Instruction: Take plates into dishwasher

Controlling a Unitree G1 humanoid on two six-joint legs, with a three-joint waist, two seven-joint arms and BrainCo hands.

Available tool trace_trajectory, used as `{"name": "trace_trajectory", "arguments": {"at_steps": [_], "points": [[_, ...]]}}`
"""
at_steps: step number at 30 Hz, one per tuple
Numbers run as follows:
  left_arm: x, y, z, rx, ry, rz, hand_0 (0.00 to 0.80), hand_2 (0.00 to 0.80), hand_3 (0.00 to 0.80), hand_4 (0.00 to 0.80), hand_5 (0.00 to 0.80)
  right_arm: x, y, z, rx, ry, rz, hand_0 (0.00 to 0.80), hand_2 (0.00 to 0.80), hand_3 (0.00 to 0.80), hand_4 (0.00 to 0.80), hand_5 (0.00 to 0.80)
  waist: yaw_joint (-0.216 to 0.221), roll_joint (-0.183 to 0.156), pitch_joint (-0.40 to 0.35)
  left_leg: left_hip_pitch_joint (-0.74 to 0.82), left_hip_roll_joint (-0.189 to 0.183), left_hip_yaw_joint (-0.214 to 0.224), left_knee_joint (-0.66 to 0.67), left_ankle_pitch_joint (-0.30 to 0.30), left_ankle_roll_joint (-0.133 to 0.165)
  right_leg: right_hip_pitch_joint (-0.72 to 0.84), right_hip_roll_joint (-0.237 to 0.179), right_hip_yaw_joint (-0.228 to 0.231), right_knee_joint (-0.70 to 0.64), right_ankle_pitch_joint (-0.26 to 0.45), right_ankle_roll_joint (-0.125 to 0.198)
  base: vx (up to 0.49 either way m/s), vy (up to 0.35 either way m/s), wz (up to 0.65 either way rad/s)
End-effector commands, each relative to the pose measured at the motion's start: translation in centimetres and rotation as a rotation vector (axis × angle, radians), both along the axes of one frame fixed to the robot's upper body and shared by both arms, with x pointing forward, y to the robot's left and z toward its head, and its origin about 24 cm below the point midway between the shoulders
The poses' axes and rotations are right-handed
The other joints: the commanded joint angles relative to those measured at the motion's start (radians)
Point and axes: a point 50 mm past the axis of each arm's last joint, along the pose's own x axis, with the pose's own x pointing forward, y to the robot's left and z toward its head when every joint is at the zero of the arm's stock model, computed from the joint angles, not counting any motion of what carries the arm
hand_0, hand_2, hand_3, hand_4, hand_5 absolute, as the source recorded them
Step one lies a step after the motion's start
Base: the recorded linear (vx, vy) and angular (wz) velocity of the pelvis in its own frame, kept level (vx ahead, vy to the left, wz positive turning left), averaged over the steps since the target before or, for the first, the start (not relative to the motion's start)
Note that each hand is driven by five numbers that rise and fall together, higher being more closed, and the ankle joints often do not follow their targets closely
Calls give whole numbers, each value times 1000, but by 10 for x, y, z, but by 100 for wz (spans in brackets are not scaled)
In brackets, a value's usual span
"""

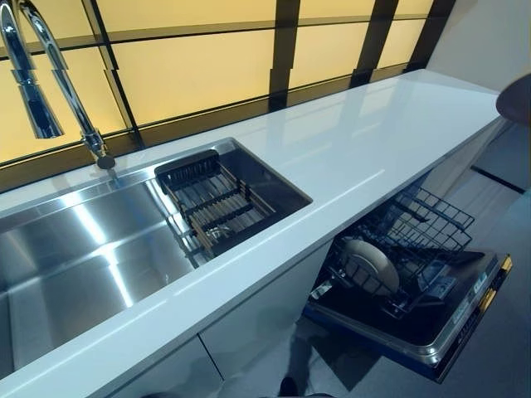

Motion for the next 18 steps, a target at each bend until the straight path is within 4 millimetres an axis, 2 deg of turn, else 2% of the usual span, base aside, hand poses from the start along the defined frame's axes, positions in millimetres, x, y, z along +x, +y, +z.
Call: {"name": "trace_trajectory", "arguments": {"at_steps": [1,8,18], "points": [[23,18,11,77,-46,-78,0,0,0,0,0,-19,-14,19,134,-126,-72,800,800,800,800,800,-10,-28,40,56,18,-32,2,-33,-8,62,-40,17,3,-43,101,-4,-12,-6],[25,17,11,80,-50,-81,0,0,0,0,0,-20,-28,-8,287,-69,-150,800,800,800,800,800,-16,-21,49,54,17,-28,2,-38,-7,49,-46,19,3,-38,99,2,-8,-3],[23,19,10,90,-42,-61,0,0,0,0,0,-9,-30,-37,443,-23,-202,800,800,800,800,800,-8,-9,70,37,14,-38,2,-37,-8,29,-56,15,3,-32,99,-1,-10,1]]}}
